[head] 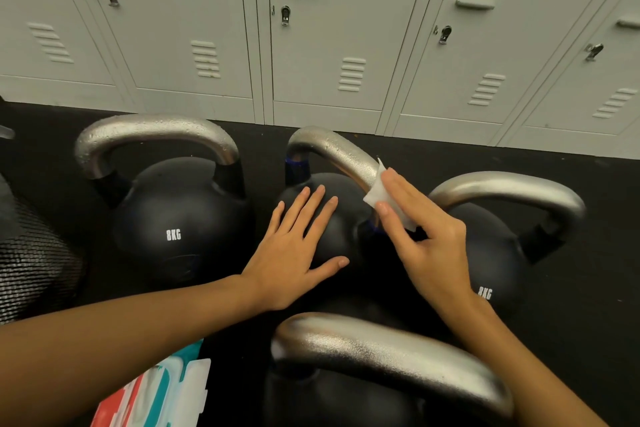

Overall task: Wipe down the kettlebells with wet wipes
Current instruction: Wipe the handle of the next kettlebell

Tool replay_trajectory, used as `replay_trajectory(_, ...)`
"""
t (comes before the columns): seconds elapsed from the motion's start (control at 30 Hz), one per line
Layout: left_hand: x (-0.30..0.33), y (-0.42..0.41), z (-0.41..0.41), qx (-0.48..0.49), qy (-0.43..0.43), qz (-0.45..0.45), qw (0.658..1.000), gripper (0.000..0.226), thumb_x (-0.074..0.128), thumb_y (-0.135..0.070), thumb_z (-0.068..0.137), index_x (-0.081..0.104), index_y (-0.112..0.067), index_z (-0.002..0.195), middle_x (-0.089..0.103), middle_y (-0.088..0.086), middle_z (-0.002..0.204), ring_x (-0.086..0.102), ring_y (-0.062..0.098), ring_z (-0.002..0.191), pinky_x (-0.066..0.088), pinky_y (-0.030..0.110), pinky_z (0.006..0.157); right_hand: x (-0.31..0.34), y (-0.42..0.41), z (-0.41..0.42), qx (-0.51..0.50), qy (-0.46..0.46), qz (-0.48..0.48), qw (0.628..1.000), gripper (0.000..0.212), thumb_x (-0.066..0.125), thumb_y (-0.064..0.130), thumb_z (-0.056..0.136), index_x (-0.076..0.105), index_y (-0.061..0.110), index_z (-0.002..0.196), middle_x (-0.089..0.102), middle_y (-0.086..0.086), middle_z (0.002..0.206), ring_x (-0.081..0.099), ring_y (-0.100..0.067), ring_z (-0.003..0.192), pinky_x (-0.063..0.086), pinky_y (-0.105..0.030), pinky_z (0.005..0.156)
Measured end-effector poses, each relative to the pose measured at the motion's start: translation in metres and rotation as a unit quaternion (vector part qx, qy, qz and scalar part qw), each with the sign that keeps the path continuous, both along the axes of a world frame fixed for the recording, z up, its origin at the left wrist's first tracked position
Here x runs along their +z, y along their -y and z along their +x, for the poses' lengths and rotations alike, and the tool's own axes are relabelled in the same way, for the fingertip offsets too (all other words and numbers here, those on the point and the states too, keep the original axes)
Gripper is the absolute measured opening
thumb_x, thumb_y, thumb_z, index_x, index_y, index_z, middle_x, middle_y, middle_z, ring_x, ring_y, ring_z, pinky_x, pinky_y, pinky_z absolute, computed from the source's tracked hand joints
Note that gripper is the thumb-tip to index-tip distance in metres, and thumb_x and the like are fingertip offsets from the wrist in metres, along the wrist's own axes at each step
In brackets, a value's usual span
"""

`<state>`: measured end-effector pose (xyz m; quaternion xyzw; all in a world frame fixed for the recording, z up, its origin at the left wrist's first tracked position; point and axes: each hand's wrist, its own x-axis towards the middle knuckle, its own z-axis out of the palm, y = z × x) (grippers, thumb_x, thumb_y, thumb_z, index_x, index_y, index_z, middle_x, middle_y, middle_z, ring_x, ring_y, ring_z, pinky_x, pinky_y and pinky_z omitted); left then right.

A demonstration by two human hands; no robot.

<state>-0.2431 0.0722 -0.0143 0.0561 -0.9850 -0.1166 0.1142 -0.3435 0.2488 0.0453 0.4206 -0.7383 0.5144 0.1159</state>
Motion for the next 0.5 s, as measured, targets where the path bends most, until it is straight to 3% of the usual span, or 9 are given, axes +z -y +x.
replay_trajectory(0.07,0.0,0.0,0.0,0.001,0.001,-0.004,1.0,0.082,0.02,-0.072,0.089,-0.014,-0.029,0.15,-0.018,-0.004,0.159,-0.023,0.012,0.144,-0.007,0.042,0.118,0.001,0.004,-0.003,0.0,-0.076,0.022,0.997,0.043,0.066,0.011,0.091,0.057,0.007,0.133,0.056,-0.009,0.138,0.05,-0.007,0.131,0.039,-0.015,0.107)
replay_trajectory(0.13,0.0,0.0,0.0,0.001,0.002,-0.009,1.0,0.081,0.02,-0.072,0.09,-0.014,-0.029,0.15,-0.017,-0.003,0.159,-0.024,0.012,0.144,-0.007,0.042,0.118,0.009,0.011,-0.008,0.009,-0.073,0.041,0.996,0.041,0.065,0.012,0.093,0.058,0.009,0.133,0.056,-0.006,0.139,0.049,-0.005,0.131,0.037,-0.013,0.107)
replay_trajectory(0.3,0.0,0.0,0.0,-0.003,-0.003,-0.005,1.0,0.081,0.025,-0.07,0.091,-0.011,-0.028,0.151,-0.016,-0.003,0.16,-0.023,0.013,0.144,-0.006,0.043,0.118,0.04,0.021,-0.019,0.102,0.204,0.05,0.972,0.032,0.053,0.024,0.102,0.062,0.024,0.132,0.064,0.02,0.127,0.053,0.006,0.123,0.041,-0.015,0.104)
replay_trajectory(0.37,0.0,0.0,0.001,-0.003,-0.003,-0.005,1.0,0.081,0.025,-0.069,0.091,-0.011,-0.028,0.151,-0.016,-0.003,0.16,-0.023,0.012,0.144,-0.006,0.043,0.118,0.038,0.018,-0.019,0.112,0.252,0.031,0.961,0.029,0.049,0.025,0.103,0.067,0.029,0.125,0.07,0.018,0.116,0.061,0.005,0.111,0.045,-0.013,0.094)
replay_trajectory(0.43,0.001,0.0,0.001,-0.001,0.004,-0.006,1.0,0.081,0.023,-0.07,0.091,-0.013,-0.028,0.15,-0.018,-0.004,0.159,-0.025,0.012,0.143,-0.006,0.043,0.119,0.029,0.011,-0.017,0.105,0.282,0.021,0.953,0.03,0.045,0.026,0.103,0.074,0.033,0.106,0.072,0.01,0.093,0.063,-0.002,0.09,0.047,-0.018,0.085)
replay_trajectory(0.5,0.002,-0.001,0.001,0.0,0.011,-0.009,1.0,0.081,0.02,-0.071,0.09,-0.015,-0.029,0.15,-0.02,-0.004,0.159,-0.027,0.011,0.142,-0.007,0.043,0.119,0.02,0.004,-0.014,0.09,0.286,0.034,0.953,0.034,0.041,0.027,0.105,0.073,0.022,0.093,0.066,-0.001,0.082,0.06,-0.008,0.081,0.046,-0.026,0.082)
